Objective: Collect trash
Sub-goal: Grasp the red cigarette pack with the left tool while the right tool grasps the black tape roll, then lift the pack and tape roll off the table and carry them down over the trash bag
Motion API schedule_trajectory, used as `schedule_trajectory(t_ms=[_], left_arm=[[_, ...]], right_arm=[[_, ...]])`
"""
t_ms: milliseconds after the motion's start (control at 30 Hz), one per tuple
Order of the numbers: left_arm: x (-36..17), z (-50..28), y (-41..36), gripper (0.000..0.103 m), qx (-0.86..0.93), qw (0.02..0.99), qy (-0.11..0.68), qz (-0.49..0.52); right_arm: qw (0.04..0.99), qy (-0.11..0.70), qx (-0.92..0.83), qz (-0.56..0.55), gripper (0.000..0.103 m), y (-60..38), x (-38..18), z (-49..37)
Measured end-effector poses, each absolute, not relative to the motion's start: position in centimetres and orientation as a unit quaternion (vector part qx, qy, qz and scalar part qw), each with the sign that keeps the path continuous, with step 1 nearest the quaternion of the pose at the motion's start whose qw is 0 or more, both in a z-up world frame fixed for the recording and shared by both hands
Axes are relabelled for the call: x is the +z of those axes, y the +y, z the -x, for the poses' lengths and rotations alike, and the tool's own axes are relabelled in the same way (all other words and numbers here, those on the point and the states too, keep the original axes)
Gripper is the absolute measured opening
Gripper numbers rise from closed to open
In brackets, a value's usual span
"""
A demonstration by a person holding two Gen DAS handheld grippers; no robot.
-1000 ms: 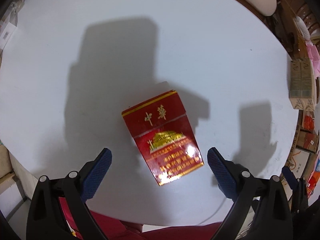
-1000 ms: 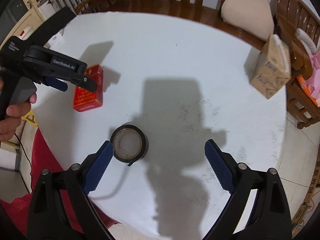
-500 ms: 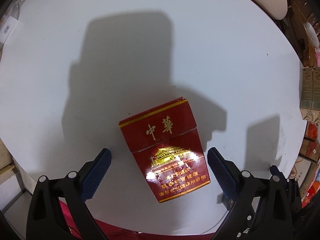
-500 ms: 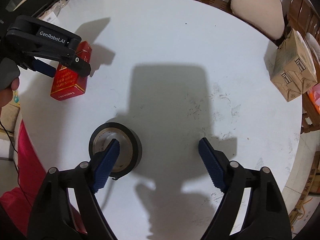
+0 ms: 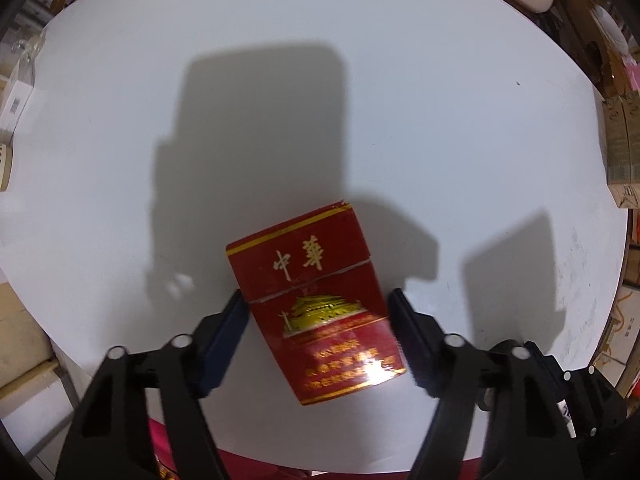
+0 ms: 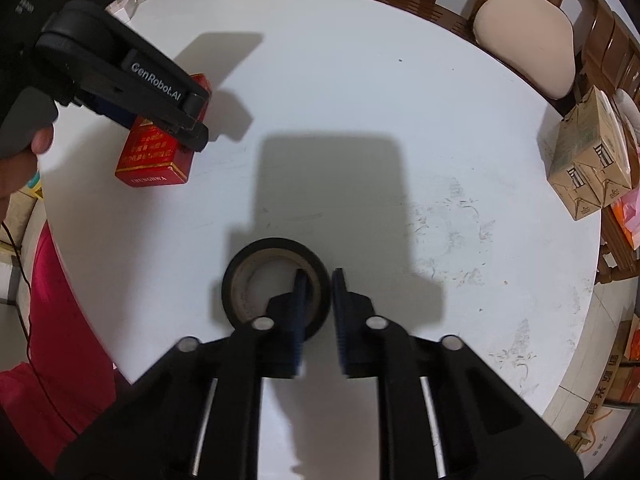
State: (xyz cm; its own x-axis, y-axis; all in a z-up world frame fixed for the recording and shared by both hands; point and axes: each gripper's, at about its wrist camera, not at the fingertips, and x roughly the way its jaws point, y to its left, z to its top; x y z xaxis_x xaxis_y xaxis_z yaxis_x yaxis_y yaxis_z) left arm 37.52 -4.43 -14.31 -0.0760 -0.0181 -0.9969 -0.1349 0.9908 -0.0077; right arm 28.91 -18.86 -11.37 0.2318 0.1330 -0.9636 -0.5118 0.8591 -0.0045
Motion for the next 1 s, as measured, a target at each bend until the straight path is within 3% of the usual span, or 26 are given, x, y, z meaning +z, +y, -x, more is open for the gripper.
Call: schedule_trajectory(t_ms=[300, 867, 1000], left_arm=[[-12.8, -35.1, -4.0, 0.060, -0.016, 0.718, 0.695, 0.036], [-2.7, -26.2, -3.2, 0.060, -0.092, 0.848, 0.516, -0.081], [-2.6, -23.3, -3.4, 0.060, -0.114, 0.861, 0.485, -0.102]], right_arm=[[0.784, 0.576, 0.197, 0.122, 0.012, -20.0, -10.2, -27.2], [0.855, 0.497, 0.142, 0.030, 0.012, -23.0, -3.3, -22.7], [0.872, 0.469, 0.136, 0.029, 0.012, -22.3, -0.8, -19.1]])
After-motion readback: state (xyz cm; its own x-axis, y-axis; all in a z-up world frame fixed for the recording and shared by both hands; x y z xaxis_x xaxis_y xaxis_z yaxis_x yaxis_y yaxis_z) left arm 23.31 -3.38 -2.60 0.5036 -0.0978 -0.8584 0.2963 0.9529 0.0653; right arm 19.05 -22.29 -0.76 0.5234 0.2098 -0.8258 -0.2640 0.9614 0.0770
